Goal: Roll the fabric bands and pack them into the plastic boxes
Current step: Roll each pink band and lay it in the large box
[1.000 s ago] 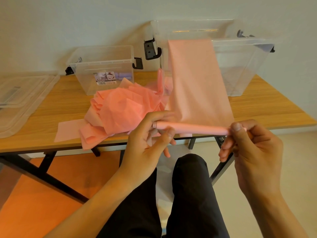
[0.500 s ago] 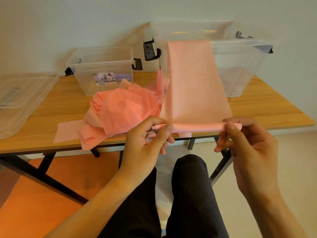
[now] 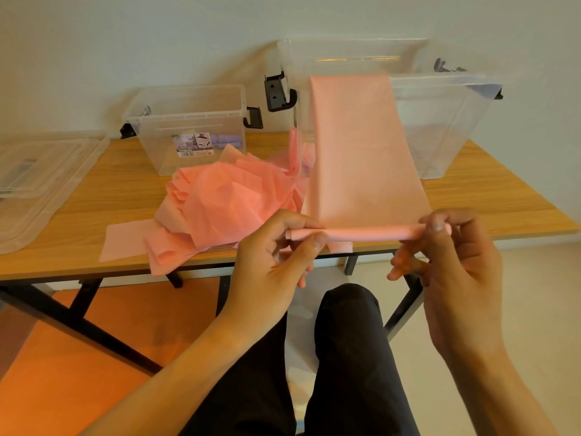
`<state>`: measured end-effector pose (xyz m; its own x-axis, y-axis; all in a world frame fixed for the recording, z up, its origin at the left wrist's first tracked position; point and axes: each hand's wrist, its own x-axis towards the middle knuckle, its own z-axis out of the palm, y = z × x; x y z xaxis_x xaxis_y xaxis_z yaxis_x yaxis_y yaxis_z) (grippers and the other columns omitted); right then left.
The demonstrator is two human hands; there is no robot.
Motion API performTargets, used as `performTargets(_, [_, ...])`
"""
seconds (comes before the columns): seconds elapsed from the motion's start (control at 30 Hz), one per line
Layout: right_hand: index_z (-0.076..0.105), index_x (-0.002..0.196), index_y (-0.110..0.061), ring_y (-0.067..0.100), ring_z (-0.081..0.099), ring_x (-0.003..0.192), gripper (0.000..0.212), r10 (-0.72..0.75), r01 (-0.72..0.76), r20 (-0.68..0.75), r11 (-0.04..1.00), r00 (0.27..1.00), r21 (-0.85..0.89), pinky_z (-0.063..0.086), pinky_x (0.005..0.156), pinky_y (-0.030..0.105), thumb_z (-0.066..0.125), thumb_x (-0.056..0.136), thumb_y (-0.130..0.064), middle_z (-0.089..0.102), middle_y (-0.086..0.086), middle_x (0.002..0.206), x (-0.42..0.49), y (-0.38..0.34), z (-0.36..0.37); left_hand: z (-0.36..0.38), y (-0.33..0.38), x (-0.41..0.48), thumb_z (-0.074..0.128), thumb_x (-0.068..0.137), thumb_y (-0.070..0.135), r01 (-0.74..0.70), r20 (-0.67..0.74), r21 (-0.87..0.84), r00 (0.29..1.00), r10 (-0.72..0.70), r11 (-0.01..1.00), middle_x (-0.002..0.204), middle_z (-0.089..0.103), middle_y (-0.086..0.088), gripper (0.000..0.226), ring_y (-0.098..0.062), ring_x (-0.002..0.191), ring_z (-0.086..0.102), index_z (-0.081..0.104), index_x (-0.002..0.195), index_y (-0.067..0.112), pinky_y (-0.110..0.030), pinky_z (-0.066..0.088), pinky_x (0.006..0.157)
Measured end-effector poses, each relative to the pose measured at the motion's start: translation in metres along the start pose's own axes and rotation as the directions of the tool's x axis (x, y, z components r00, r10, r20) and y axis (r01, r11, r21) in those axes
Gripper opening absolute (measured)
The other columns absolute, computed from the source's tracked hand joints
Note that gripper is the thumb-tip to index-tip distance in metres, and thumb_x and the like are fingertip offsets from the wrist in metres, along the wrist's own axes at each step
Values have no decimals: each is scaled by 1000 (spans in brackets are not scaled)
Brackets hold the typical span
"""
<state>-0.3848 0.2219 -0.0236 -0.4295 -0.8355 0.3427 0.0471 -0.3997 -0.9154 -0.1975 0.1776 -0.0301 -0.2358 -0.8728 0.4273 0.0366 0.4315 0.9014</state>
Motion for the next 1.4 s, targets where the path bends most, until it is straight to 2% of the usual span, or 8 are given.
performTargets(0.1, [61,104,-14,23,63,67,17,-4,4,50,1000,999,9,55,56,30,62,89,-23,63,3,81,0,1,-3,0,0,0,62,89,27,15,-19,1,1000,-15,1000,58,58,6,12,-6,49,51,66,92,16,-16,44,53])
performTargets(0.27, [65,99,-9,23,62,64,13,3,-4,33,1000,999,27,55,58,28,63,87,-13,64,4,75,1,2,-7,0,-1,0,61,91,27,21,-5,-11,1000,-21,1000,56,54,4,12,-8,48,49,63,89,16,-17,43,52])
performTargets(0.5, [69,87,-14,22,59,54,16,38,-38,6,997,999,72,54,57,28,70,80,-29,61,8,66,2,1,-5,-1,-5,2,58,95,25,50,78,-110,996,-42,993,94,71,3,19,-15,74,66,58,104,9,-27,52,51])
performTargets(0.77, [65,81,-23,20,60,59,14,5,-5,0,1000,1000,18,54,55,29,65,85,-36,63,0,69,1,2,-3,-2,-5,3,58,95,14,-20,45,-109,999,25,994,98,67,4,25,-17,81,67,64,114,-1,-28,54,53])
performTargets(0.93, [62,85,-18,22,67,71,18,2,-2,-11,1000,1000,7,56,58,29,65,86,-36,65,4,77,-1,1,-2,0,-5,2,62,93,9,-61,-27,-101,998,58,993,96,64,4,19,-19,77,66,67,109,0,-27,54,53])
performTargets(1.07, [59,84,-11,21,65,64,15,2,-1,-43,1000,999,28,56,58,29,65,88,-24,64,3,70,-2,2,-1,1,-4,0,65,90,7,-75,-94,-90,993,66,993,94,67,1,15,-19,77,67,69,103,1,-24,53,55])
performTargets(1.2, [59,96,-12,21,62,57,10,-24,26,-46,999,999,37,56,60,30,66,89,-14,64,2,70,-2,3,-1,1,-4,-2,69,89,10,-70,-133,-78,989,60,994,91,68,0,14,-20,73,66,70,100,1,-25,52,56])
performTargets(1.4, [67,97,-10,25,62,56,22,-59,58,-50,998,997,-7,55,63,31,71,85,-27,64,7,70,-3,4,-3,-1,-3,-5,69,88,13,-35,-174,-75,985,22,997,82,67,1,13,-18,55,58,70,95,1,-26,52,57])
